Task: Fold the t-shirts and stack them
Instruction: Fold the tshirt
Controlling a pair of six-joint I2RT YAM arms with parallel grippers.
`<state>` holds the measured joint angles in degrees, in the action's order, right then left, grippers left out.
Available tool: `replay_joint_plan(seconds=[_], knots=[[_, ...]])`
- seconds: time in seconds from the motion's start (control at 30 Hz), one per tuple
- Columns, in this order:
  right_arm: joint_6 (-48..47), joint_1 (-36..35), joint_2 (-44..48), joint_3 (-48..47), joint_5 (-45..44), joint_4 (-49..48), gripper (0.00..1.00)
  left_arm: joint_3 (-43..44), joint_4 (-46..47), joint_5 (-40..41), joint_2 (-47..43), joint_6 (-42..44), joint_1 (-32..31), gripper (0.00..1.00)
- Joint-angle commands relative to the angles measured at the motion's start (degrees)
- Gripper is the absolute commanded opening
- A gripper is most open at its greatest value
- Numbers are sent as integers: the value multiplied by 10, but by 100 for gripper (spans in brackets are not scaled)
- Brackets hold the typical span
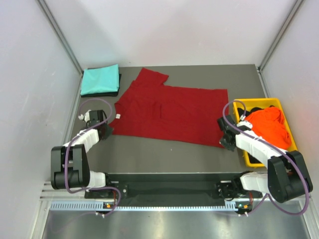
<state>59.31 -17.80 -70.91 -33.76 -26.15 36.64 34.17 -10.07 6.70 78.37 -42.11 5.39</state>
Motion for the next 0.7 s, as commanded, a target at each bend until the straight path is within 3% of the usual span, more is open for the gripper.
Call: replay_joint_plan(seconds=[0.0,0.17,0.43,0.67], knots=[[-13,9,7,-3,-20,22,0,10,-8,22,18,17,3,2],[-32,18,10,-13,-24,46,0,12,-42,37,-1,18,2,0],[-54,19,38,-15,-6,67,0,-7,-116,76,-107,28,2,0],[-74,19,53,6,40,77,0,-35,-147,53,-164,18,1,0]])
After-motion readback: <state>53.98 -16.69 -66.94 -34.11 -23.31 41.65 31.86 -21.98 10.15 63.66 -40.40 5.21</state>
